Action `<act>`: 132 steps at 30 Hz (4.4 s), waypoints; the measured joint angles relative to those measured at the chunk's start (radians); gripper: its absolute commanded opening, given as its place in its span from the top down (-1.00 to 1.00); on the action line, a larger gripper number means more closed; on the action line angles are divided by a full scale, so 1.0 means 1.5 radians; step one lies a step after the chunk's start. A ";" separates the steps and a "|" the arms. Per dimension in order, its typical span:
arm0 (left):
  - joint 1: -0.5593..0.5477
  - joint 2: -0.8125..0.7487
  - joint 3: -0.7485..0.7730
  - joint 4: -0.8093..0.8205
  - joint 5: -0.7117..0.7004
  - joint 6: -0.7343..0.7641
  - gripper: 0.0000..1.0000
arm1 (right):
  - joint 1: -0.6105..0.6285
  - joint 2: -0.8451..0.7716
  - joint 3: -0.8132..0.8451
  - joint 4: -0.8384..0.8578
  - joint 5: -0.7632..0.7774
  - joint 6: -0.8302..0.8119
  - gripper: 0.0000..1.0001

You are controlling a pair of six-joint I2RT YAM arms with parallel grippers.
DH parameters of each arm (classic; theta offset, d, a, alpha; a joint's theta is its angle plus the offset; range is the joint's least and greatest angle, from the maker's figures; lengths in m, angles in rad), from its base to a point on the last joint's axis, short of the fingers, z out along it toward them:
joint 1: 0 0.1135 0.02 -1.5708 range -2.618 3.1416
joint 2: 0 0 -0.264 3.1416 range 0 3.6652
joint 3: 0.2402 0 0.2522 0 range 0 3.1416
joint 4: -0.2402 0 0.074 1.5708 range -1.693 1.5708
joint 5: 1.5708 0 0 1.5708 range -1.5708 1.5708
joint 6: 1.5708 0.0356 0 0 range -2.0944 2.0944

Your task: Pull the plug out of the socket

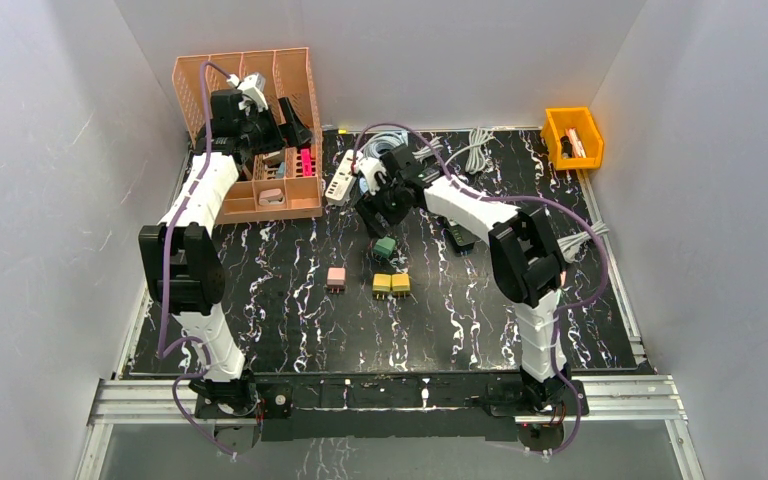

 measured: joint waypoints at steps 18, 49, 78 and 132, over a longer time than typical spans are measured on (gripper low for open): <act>0.000 0.007 0.001 0.003 0.006 -0.005 -0.97 | 0.027 0.032 -0.004 -0.055 -0.003 -0.066 -0.48; 0.002 0.007 0.001 0.003 0.005 -0.006 -0.97 | 0.032 0.152 0.140 -0.049 -0.094 -0.127 0.25; 0.003 0.005 0.001 0.003 0.001 -0.005 -0.97 | 0.045 0.249 0.286 -0.157 -0.137 -0.273 0.00; 0.006 -0.007 -0.010 0.007 -0.002 0.006 -0.97 | -0.046 -0.231 -0.093 0.293 0.379 0.187 -0.97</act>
